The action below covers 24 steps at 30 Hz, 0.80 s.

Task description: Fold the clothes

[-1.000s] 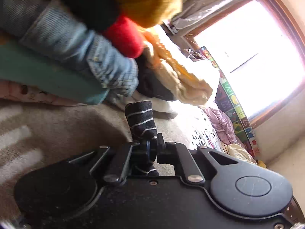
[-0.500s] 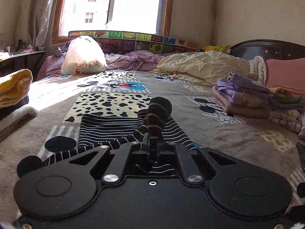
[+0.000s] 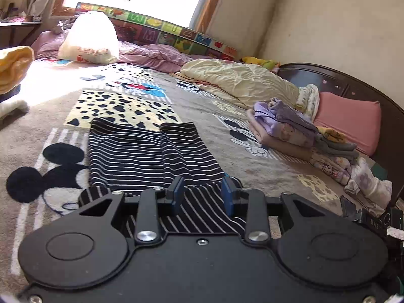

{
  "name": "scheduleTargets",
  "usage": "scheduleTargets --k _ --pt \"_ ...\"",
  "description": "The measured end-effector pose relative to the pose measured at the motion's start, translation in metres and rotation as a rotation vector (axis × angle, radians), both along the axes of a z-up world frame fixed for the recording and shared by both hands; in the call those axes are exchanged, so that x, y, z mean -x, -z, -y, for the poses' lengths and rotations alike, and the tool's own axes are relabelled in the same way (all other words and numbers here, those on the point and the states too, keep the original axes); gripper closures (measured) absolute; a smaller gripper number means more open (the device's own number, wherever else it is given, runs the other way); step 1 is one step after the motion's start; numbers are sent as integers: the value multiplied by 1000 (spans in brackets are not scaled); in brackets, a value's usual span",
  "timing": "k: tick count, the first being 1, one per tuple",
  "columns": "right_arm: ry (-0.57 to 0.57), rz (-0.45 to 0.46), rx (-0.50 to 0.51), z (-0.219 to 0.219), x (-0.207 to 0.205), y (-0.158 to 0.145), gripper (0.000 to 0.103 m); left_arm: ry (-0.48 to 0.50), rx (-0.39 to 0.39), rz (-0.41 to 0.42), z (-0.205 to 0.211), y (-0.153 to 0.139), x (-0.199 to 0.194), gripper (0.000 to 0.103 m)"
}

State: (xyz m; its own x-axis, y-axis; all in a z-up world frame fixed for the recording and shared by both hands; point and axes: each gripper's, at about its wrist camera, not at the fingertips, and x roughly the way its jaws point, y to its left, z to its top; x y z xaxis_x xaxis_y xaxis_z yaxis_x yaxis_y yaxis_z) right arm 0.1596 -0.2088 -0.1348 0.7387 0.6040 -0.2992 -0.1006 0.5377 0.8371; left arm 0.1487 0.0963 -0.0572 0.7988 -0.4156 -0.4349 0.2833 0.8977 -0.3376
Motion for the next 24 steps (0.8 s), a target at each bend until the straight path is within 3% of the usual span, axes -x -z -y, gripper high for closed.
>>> scheduleTargets --k 2,7,8,9,12,19,24 --pt "17 -11 21 -3 -8 0 17 -56 35 -19 -22 3 3 72" --pt "5 -51 115 -19 -40 -3 34 -197 123 -68 -76 10 9 72" --pt "4 -50 144 -22 -44 -4 47 -225 141 -78 -87 12 11 72" --pt "6 -48 171 -25 -47 -6 66 -254 158 -87 -97 13 12 72" --pt "15 2 230 -29 -44 -19 79 -264 167 -100 -109 14 15 72" --pt "-36 187 319 -35 -25 -61 87 -197 125 -132 -97 16 9 71" --pt "-13 238 307 -16 -27 -84 87 -171 133 -138 -95 16 9 71"
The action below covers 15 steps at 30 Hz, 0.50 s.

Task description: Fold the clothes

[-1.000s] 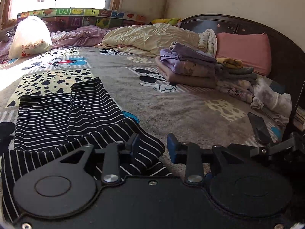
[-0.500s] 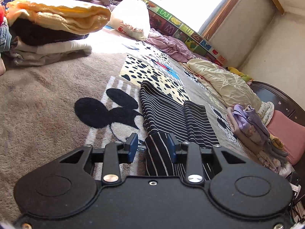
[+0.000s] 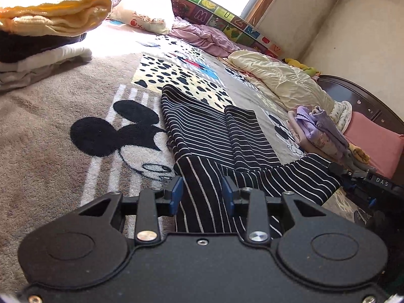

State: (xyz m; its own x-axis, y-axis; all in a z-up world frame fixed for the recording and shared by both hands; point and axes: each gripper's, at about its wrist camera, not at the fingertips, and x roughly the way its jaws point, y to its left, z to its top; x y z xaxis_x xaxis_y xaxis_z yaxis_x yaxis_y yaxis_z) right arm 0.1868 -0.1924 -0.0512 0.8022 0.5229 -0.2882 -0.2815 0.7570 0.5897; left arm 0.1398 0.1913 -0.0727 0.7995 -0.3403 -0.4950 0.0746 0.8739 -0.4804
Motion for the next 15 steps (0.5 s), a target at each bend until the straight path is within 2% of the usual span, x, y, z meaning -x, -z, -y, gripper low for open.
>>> scheduleTargets --k 7,15 --pt "86 5 -25 44 -16 -9 87 11 11 -21 -3 4 -1 71" --pt "102 6 -5 65 -18 -7 87 136 -40 0 22 3 -2 71"
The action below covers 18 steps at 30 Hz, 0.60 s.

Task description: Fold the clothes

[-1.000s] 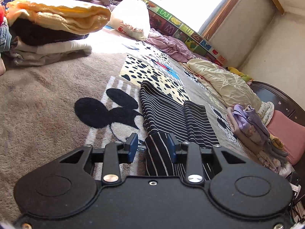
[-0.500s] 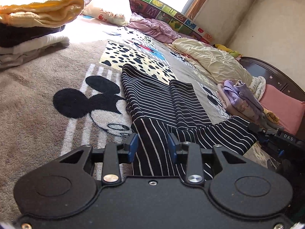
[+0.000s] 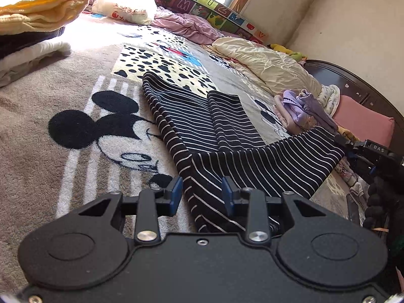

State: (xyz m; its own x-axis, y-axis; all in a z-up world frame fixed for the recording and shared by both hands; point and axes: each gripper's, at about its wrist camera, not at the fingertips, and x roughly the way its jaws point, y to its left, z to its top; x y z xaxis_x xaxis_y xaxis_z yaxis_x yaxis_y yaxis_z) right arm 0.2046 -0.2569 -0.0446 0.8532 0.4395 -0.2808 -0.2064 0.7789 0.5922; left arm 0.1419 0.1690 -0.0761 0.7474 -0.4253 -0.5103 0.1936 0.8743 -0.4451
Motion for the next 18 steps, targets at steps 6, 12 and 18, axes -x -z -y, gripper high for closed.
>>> scheduleTargets --k 6,12,18 --pt "-14 -1 36 0 6 6 87 139 -115 7 27 5 1 71" --pt "16 -9 2 15 15 14 87 289 -352 -12 59 17 7 71" --pt "31 -40 -16 28 23 33 87 303 -296 -22 43 13 5 71"
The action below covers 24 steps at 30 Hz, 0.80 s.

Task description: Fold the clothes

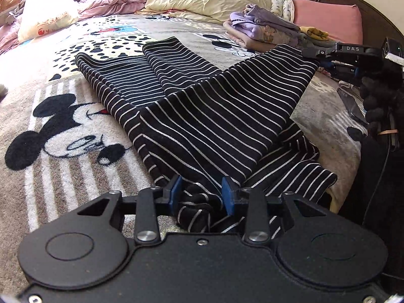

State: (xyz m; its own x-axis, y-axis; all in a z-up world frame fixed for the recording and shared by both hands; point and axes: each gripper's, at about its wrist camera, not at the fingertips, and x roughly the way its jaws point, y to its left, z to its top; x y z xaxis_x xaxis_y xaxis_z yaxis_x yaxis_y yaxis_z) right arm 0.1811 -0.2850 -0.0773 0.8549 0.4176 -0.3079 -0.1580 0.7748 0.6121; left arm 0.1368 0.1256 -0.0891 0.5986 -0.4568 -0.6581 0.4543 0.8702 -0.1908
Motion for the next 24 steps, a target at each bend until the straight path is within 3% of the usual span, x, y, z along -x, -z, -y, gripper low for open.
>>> scheduleTargets --k 4,8,11,17,19,21,24 --pt "8 -12 -35 10 2 12 88 -12 57 -11 -15 -5 -1 71" --pt "1 -27 -68 17 1 26 88 -149 164 -8 -45 -9 -11 71" --pt "-1 -46 -85 19 1 38 88 -193 160 -8 -44 -7 -17 71" --pt "-13 -127 -239 21 5 58 83 -156 138 16 -27 -9 -23 71" --pt "-32 -181 -297 18 6 68 66 -187 138 17 -28 -7 -27 71" --pt "-48 -219 -332 14 5 74 40 -233 151 13 -33 -5 -32 71" --pt "-70 -239 -343 4 -1 75 37 -324 214 6 -46 -6 -41 71"
